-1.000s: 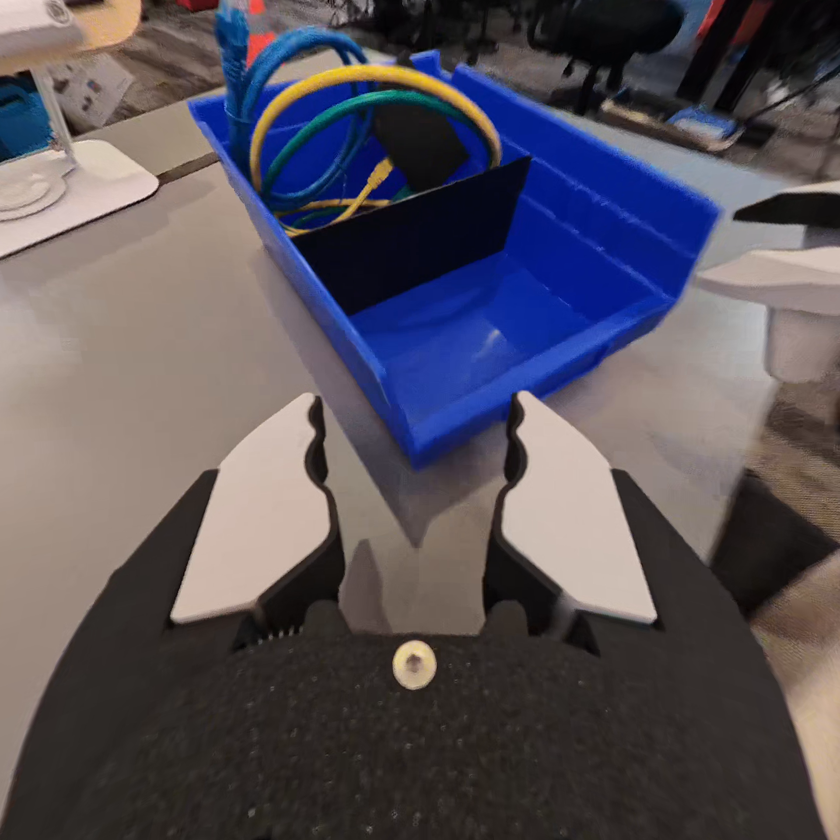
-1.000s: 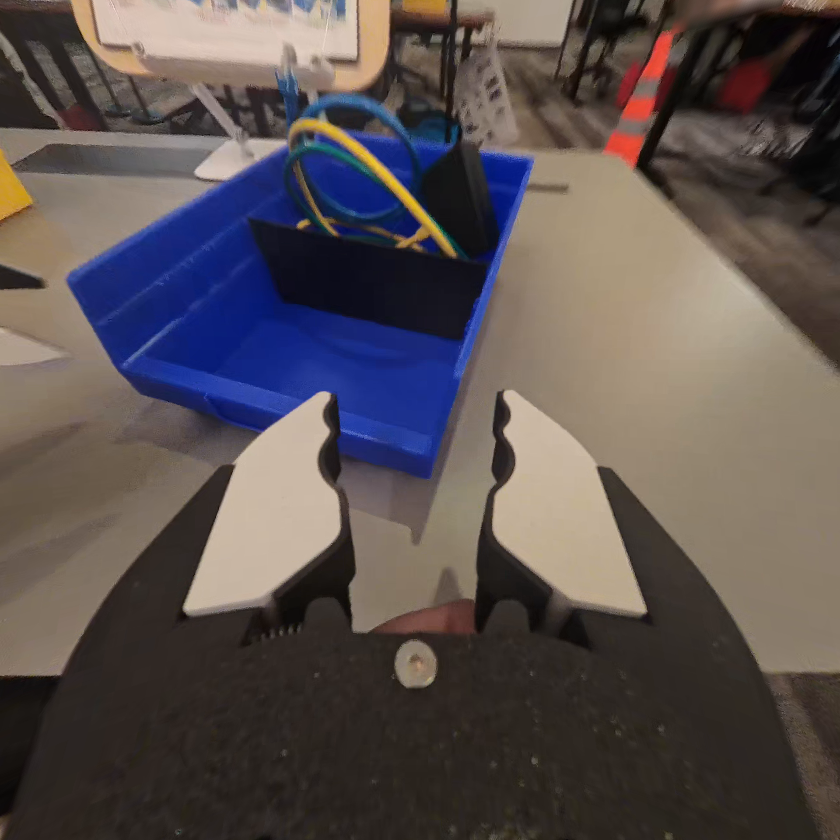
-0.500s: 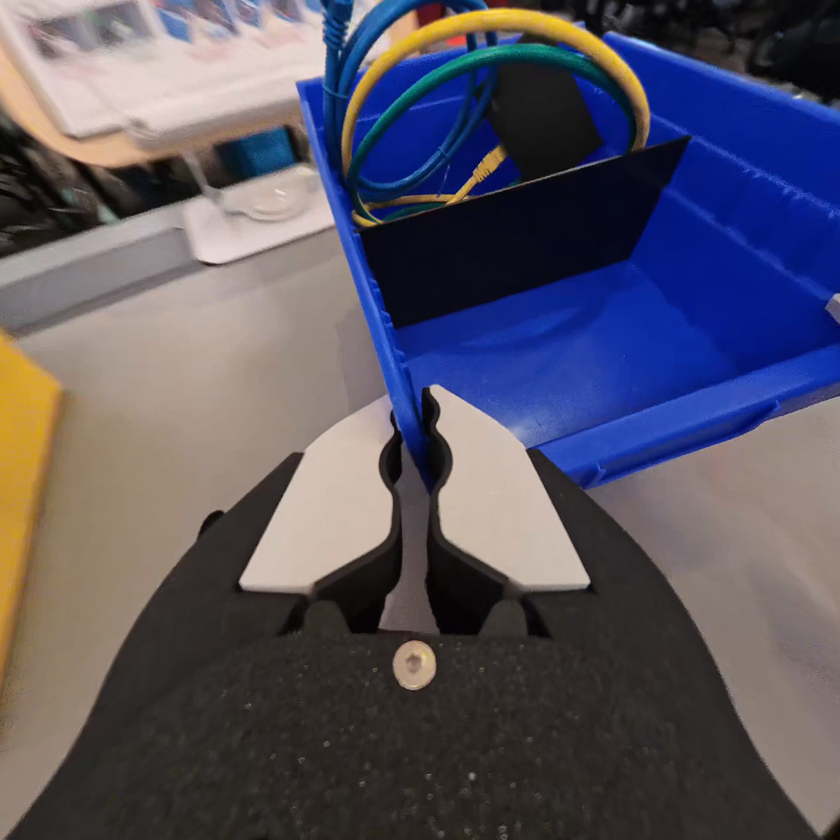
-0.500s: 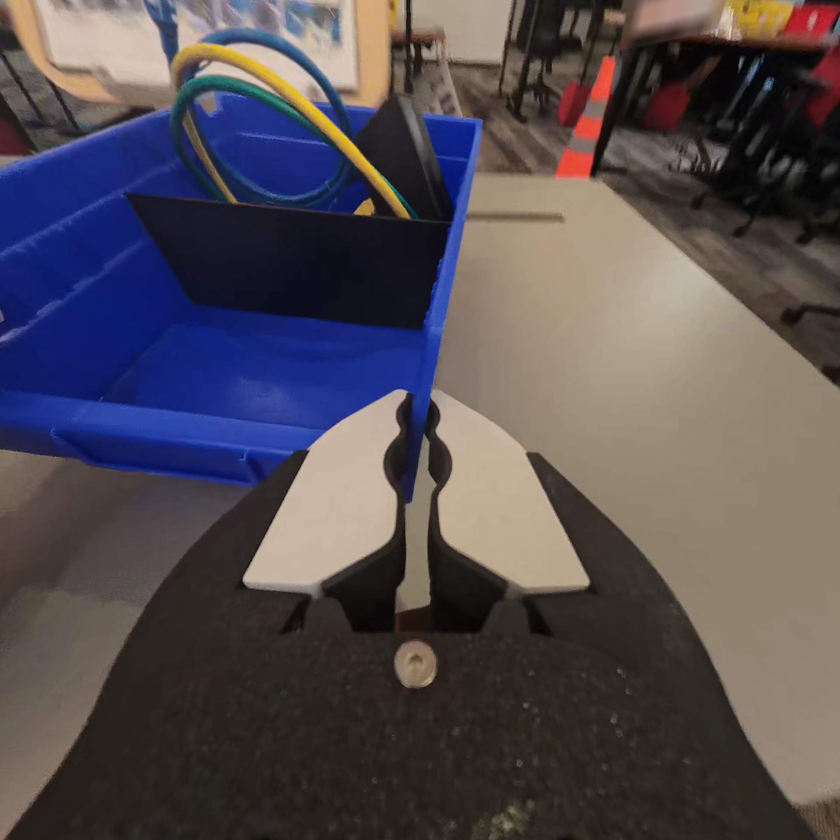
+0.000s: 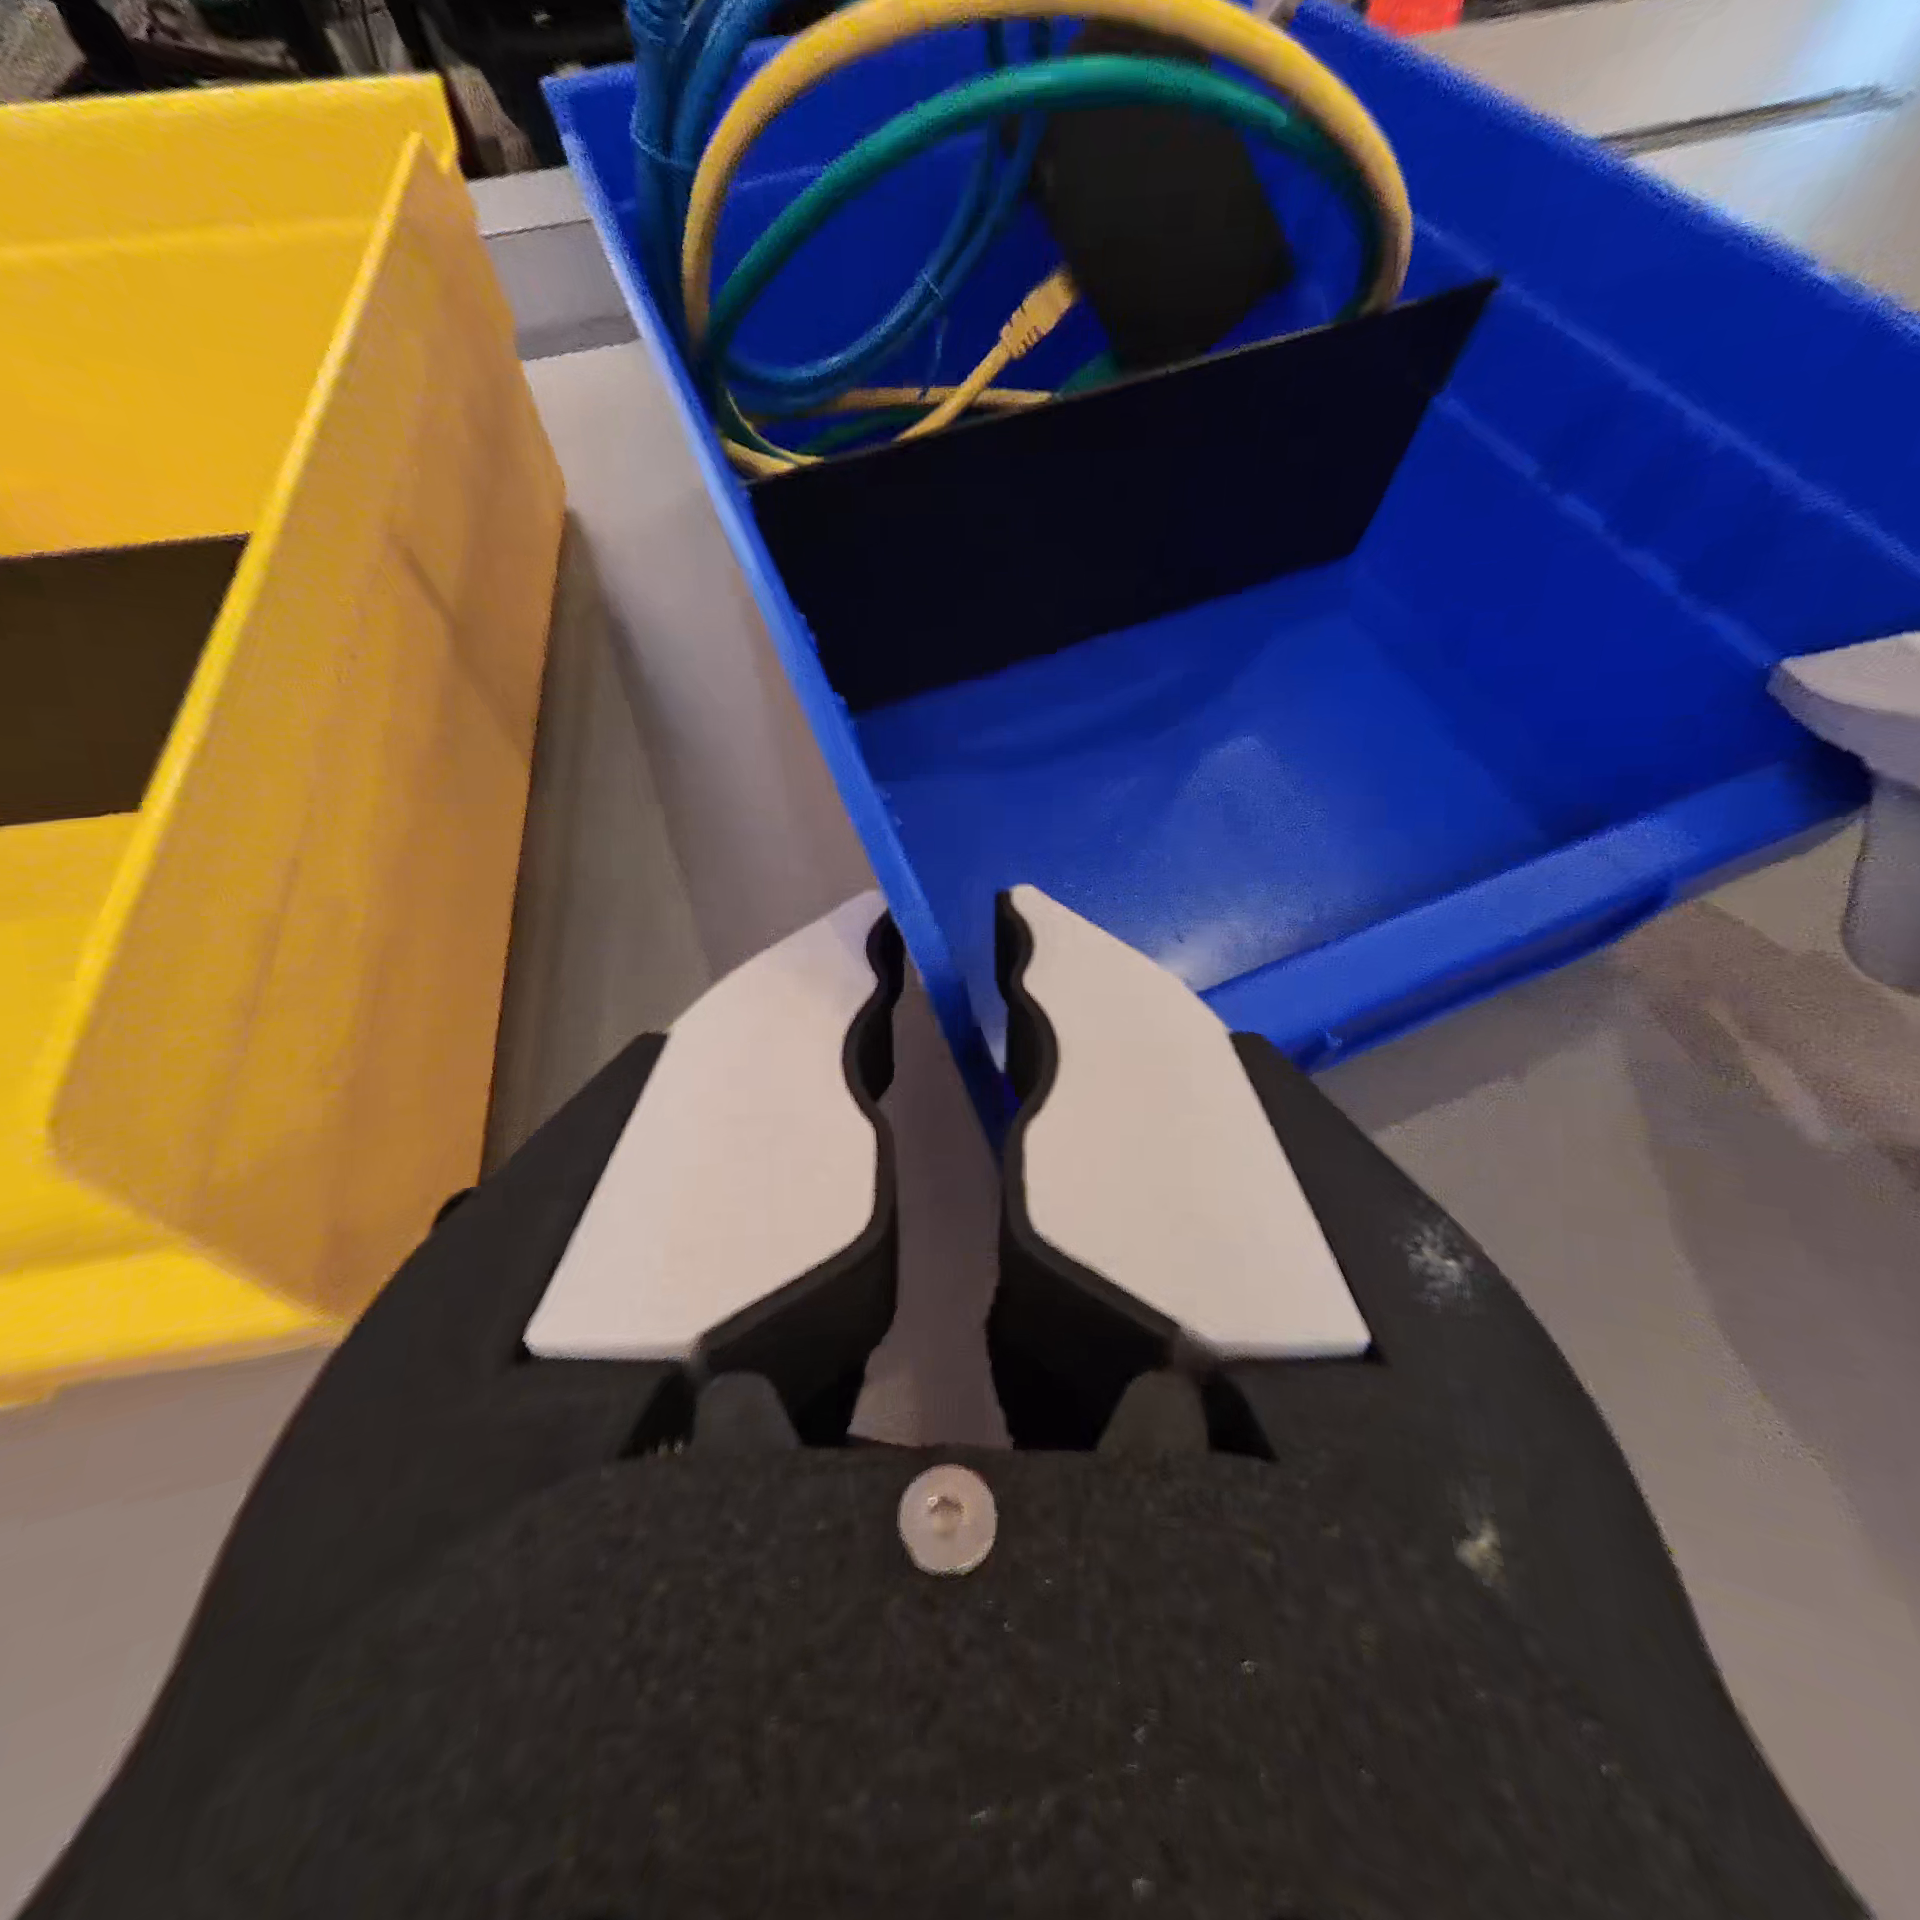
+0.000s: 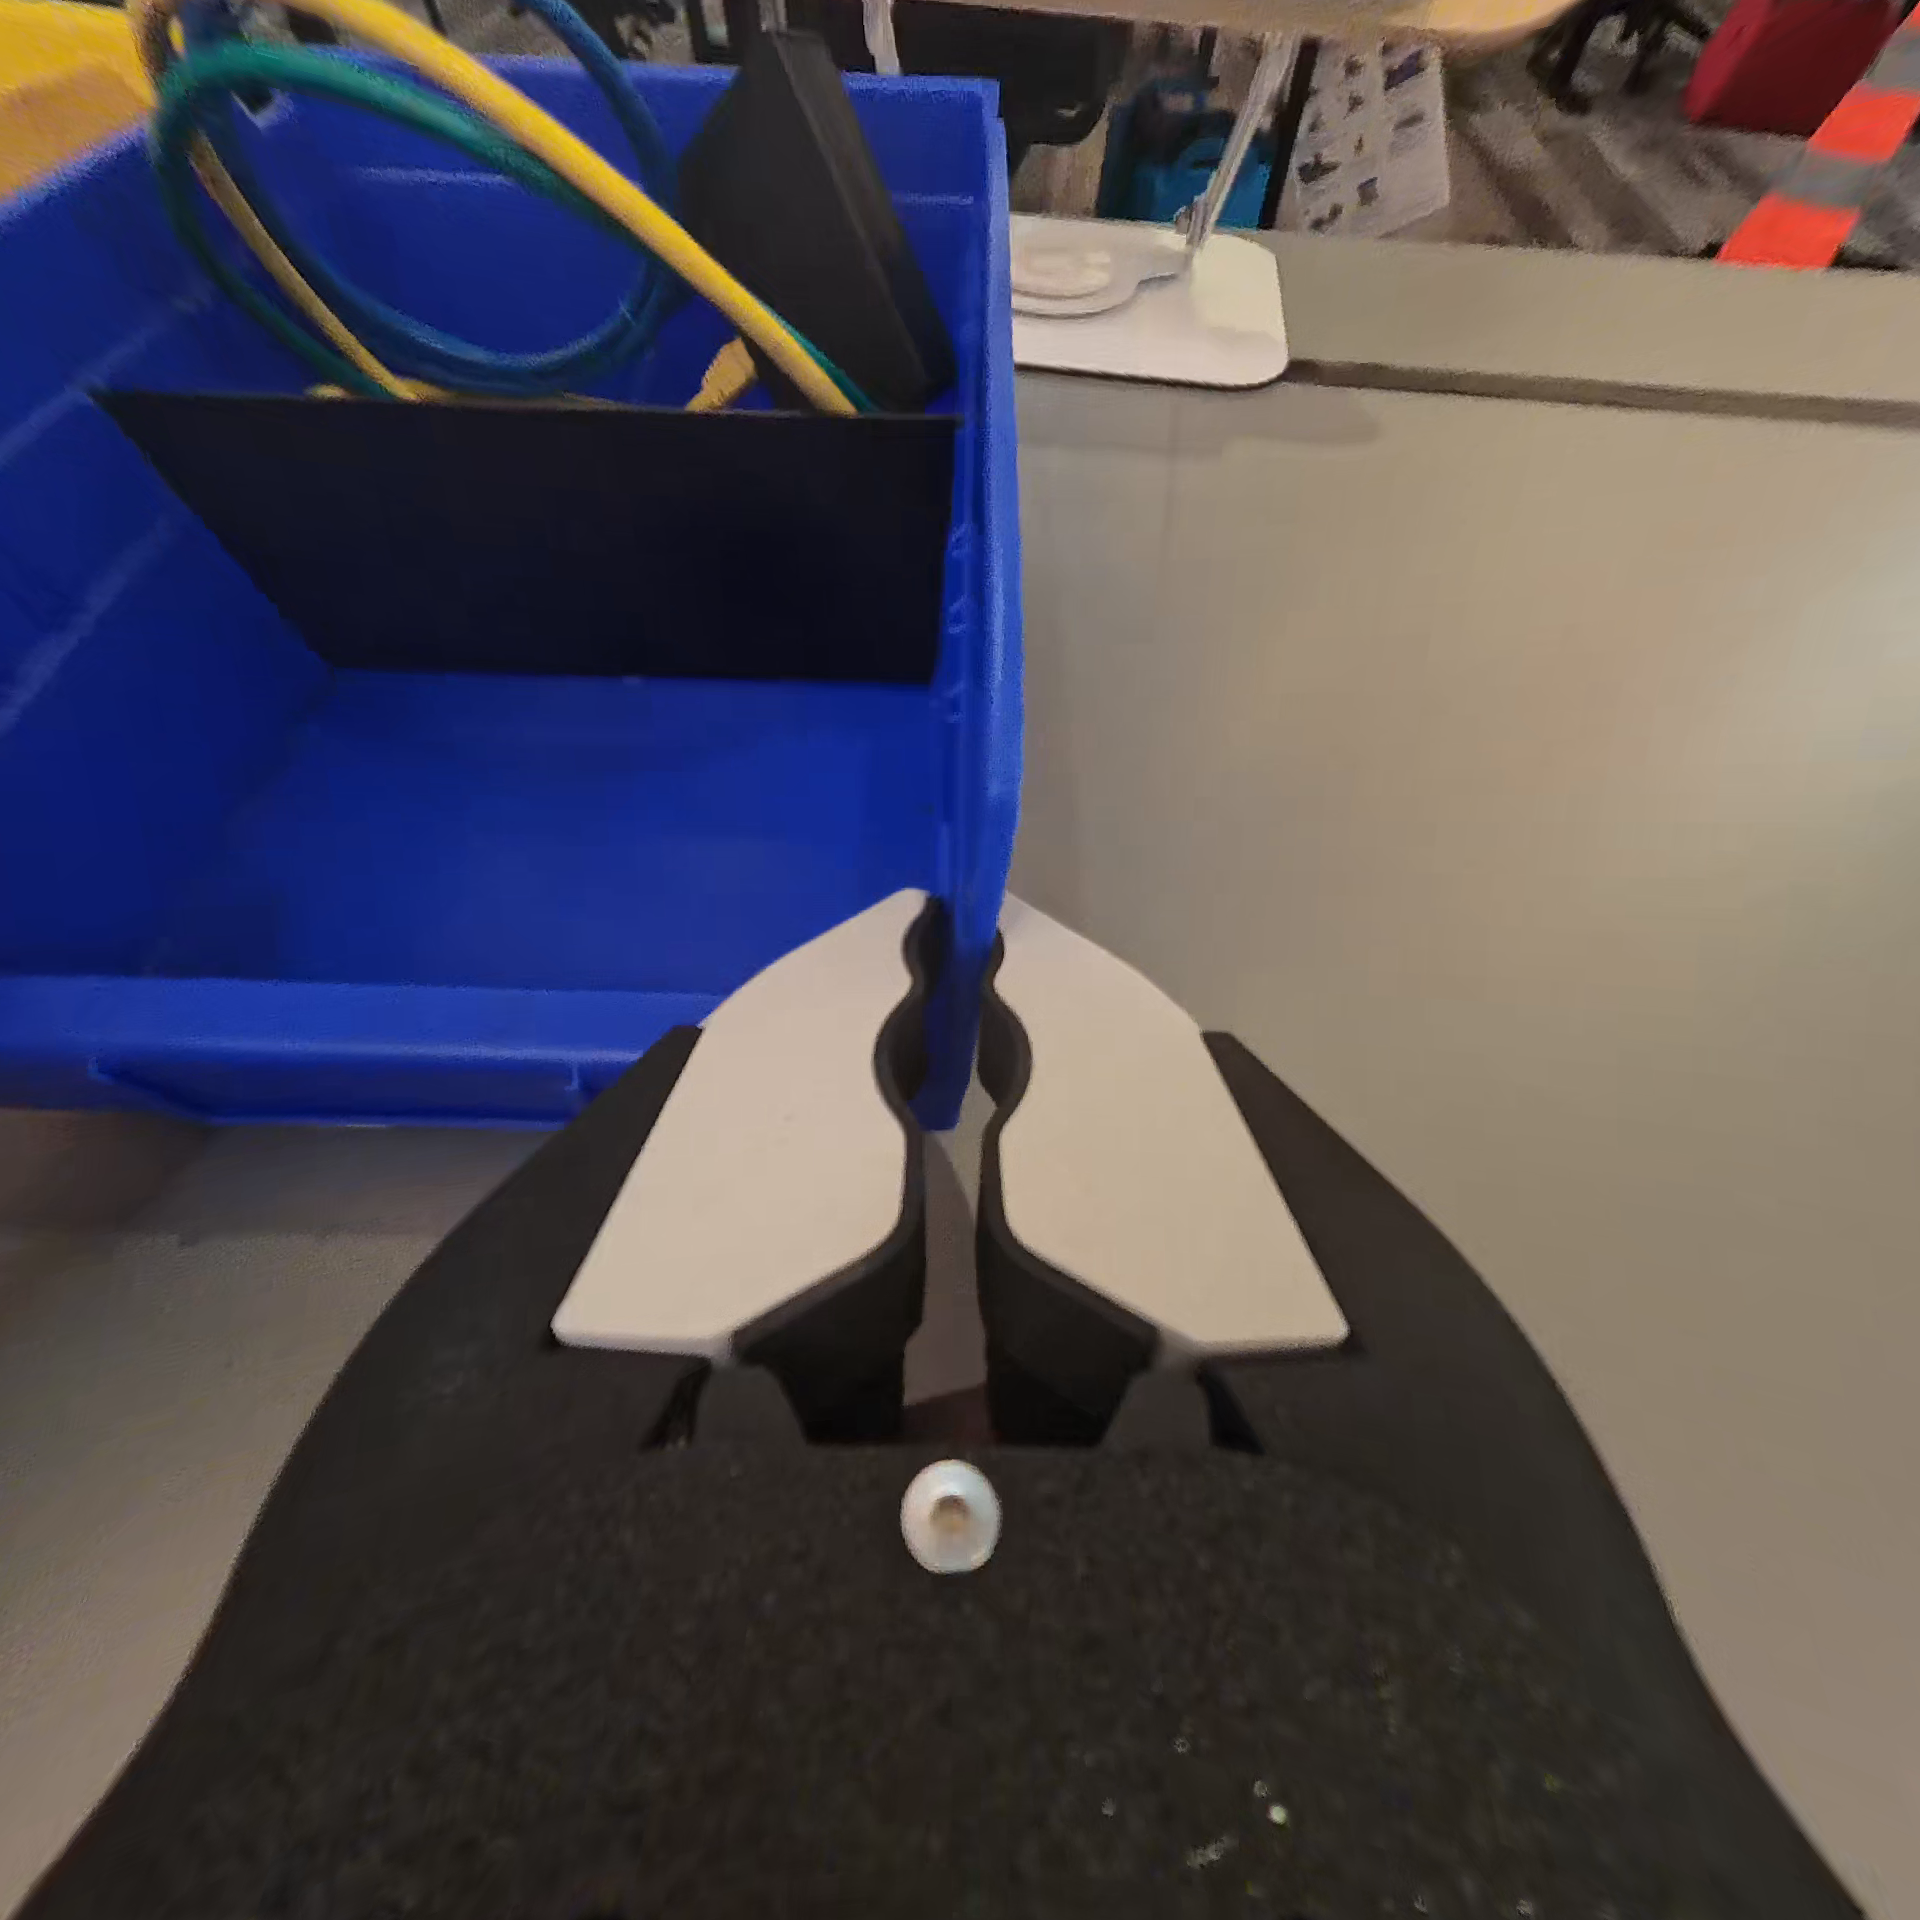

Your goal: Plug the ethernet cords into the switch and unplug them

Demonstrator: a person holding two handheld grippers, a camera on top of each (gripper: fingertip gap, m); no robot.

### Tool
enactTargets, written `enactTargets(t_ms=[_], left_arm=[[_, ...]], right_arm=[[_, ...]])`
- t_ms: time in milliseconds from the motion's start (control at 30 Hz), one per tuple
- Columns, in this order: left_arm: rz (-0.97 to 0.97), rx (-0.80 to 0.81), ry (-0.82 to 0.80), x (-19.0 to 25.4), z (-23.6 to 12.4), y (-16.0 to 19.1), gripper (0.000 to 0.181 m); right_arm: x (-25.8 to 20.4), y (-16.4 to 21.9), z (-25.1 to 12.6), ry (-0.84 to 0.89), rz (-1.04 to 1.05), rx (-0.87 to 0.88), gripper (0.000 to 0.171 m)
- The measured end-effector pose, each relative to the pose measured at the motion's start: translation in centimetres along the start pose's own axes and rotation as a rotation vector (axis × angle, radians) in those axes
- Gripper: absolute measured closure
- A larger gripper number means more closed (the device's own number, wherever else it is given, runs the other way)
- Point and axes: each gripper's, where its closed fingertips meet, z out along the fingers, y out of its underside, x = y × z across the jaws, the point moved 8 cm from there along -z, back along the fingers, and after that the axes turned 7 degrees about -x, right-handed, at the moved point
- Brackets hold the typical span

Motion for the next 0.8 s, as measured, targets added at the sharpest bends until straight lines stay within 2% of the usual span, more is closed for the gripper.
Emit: enactTargets(t_ms=[33,100,167,233,300,367,433,533,600,633,667,733,800], left_arm=[[0.012,-0.009,0.015,0.2,-0.1,0.0,0.156],[-0.008,-0.021,0.121,1.1,-1.1,0.0,0.124],[-0.045,-0.004,0.222,1.4,-3.7,0.0,0.115],[-0.063,0.043,0.276,0.1,-6.9,0.0,0.121],[-0.084,0.099,0.195,-3.7,-9.6,0.1,0.123],[-0.103,0.116,0.008,-9.7,-11.1,0.4,0.122],[-0.113,0.014,-0.185,-16.5,-11.3,1.3,0.114],[-0.196,-0.047,-0.23,-23.9,-10.4,1.9,0.107],[-0.236,-0.09,-0.226,-26.8,-9.0,1.7,0.098],[-0.229,-0.123,-0.223,-27.6,-8.0,1.7,0.1],[-0.222,-0.165,-0.195,-28.1,-6.7,1.8,0.113],[-0.244,-0.226,-0.113,-28.5,-4.3,2.3,0.126],[-0.229,-0.212,-0.085,-28.4,-2.9,2.4,0.158]], right_arm=[[0.2,-0.1,-0.1,-0.037,0.016,0.009,0.168],[0.7,0.0,-0.7,-0.099,-0.037,-0.016,0.166],[1.5,0.0,-2.9,-0.208,-0.111,-0.044,0.15],[2.5,0.3,-6.0,-0.386,-0.148,-0.067,0.143],[3.7,1.1,-8.7,-0.526,-0.201,-0.069,0.142],[5.0,2.7,-10.9,-0.609,-0.216,-0.03,0.141],[6.6,4.3,-13.2,-0.658,-0.147,0.094,0.141],[7.6,5.4,-16.2,-0.712,0.119,0.192,0.145],[6.6,5.8,-17.0,-0.766,0.126,0.193,0.145],[6.0,5.9,-17.0,-0.767,0.069,0.183,0.142],[5.5,6.0,-16.9,-0.754,0.002,0.171,0.139],[5.0,6.1,-16.5,-0.706,-0.065,0.175,0.139],[4.4,6.5,-16.2,-0.722,-0.058,0.171,0.141]])
